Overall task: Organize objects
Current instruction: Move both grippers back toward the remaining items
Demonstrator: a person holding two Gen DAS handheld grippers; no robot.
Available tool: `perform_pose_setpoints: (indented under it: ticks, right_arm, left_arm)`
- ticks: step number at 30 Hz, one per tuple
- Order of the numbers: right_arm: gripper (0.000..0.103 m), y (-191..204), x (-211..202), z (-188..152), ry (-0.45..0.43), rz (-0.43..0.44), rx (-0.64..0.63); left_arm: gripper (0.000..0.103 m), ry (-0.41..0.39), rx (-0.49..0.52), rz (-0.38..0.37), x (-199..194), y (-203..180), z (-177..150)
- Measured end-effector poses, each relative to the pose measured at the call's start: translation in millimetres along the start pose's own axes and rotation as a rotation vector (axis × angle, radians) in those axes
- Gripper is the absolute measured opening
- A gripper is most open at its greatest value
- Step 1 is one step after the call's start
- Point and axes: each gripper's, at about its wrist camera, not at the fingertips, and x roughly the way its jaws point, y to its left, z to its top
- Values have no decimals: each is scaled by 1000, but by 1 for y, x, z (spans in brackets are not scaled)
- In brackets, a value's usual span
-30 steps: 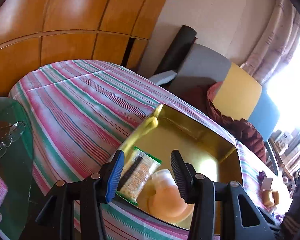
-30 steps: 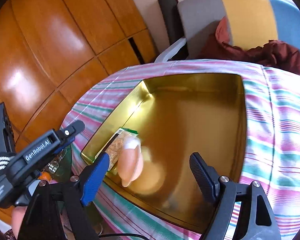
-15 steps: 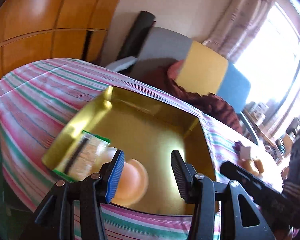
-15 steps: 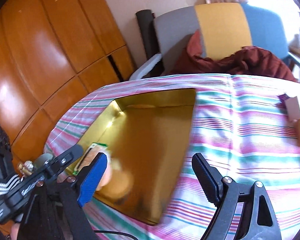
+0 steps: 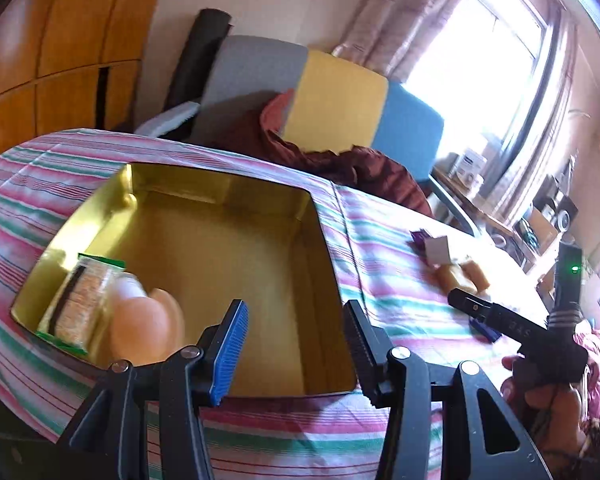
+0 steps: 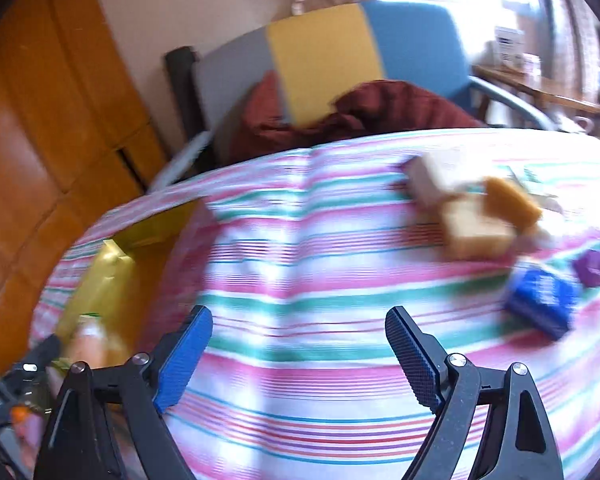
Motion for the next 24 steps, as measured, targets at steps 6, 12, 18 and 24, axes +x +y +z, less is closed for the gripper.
perform_pose_setpoints:
  ticks: [6, 12, 18, 24]
  right_arm:
    - [91, -83, 7, 21, 15, -157, 34]
    - [92, -146, 23, 41, 67, -198, 115]
    - [94, -140, 20, 27, 103, -108, 121]
    - [92, -91, -2, 7, 120, 37, 7]
  left_arm:
    - [50, 21, 27, -33, 3, -19, -3]
    - [50, 43, 63, -51, 8, -37, -8]
    - [50, 67, 102, -56, 14, -52, -12]
    - [50, 103, 133, -71, 23, -65, -13]
